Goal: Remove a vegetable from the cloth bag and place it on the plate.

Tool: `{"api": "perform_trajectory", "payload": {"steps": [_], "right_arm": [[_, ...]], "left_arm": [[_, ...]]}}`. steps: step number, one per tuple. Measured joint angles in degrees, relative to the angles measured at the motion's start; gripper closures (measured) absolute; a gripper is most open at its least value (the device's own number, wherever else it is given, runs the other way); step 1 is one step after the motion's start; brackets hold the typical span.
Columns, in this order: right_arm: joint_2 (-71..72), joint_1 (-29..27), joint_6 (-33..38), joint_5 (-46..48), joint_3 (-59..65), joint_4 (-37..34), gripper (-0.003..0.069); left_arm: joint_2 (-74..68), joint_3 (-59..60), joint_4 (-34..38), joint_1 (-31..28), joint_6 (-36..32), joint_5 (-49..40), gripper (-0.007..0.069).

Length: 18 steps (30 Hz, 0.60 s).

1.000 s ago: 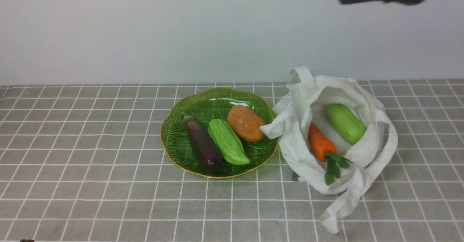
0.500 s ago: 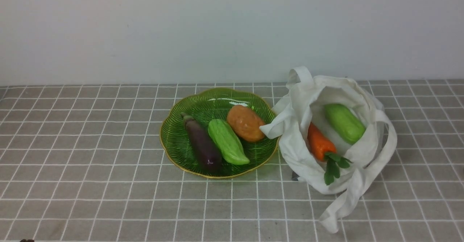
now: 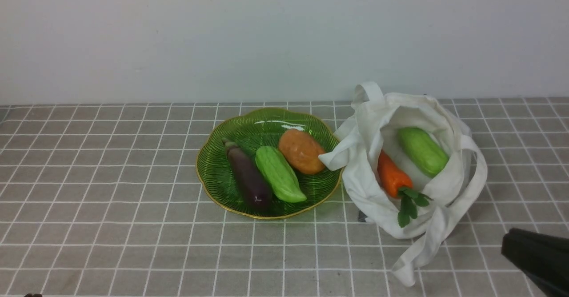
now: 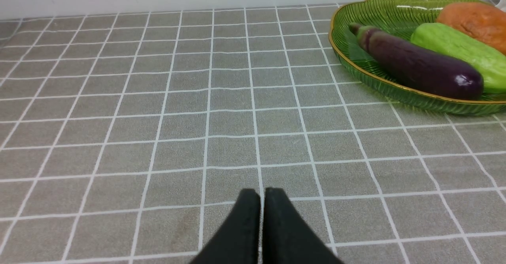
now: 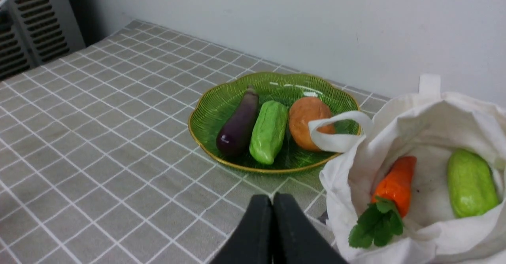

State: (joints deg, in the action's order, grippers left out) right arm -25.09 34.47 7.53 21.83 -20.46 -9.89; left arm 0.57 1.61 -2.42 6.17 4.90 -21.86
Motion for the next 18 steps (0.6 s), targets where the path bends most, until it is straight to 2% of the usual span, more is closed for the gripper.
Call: {"api": "perform_trajectory", "payload": {"steps": [11, 18], "right_arm": [[0.0, 0.0, 0.0, 2.8, 2.0, 0.0, 0.0673], [2.4, 0.0, 0.0, -0.3, 3.3, 1.5, 0.0673]], "left_arm": [[0.0, 0.0, 0.0, 0.0, 0.0, 0.0, 0.0629], [0.0, 0.0, 0.0, 0.0, 0.0, 0.0, 0.0629]]}}
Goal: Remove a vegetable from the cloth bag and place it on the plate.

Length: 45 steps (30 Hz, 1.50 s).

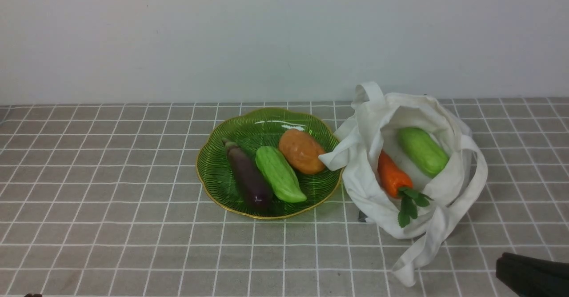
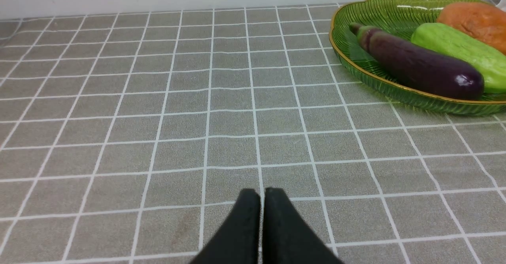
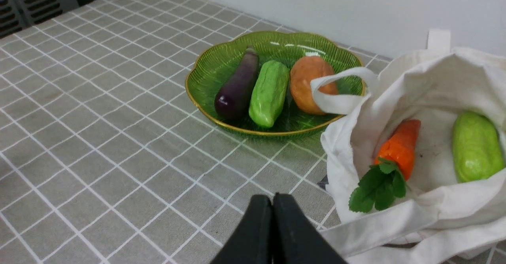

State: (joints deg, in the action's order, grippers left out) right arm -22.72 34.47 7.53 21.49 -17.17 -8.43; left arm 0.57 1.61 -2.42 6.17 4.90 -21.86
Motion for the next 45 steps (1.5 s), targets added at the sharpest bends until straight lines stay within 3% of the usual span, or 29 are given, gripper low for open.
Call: {"api": "perform_trajectory", "payload": {"steps": [2, 7, 10, 17, 45], "right_arm": [[1.3, -0.4, -0.1, -0.6, 1.0, 1.2, 0.0673], [7.8, -8.4, -2.9, -1.6, 6.7, 4.1, 0.0673], [13.4, -16.9, -5.2, -1.7, 11.3, 4.7, 0.0673], [22.8, -28.3, -6.1, -1.7, 18.0, 5.6, 0.0673], [23.4, -30.8, -6.2, -1.1, 18.7, 8.4, 0.0673]], "left_arm": [[0.0, 0.0, 0.0, 0.0, 0.0, 0.0, 0.0629], [0.0, 0.0, 0.0, 0.0, 0.0, 0.0, 0.0629], [0.0, 0.0, 0.0, 0.0, 0.0, 0.0, 0.0629], [0.0, 0.0, 0.0, 0.0, 0.0, 0.0, 0.0629], [0.0, 0.0, 0.0, 0.0, 0.0, 0.0, 0.0629]]}}
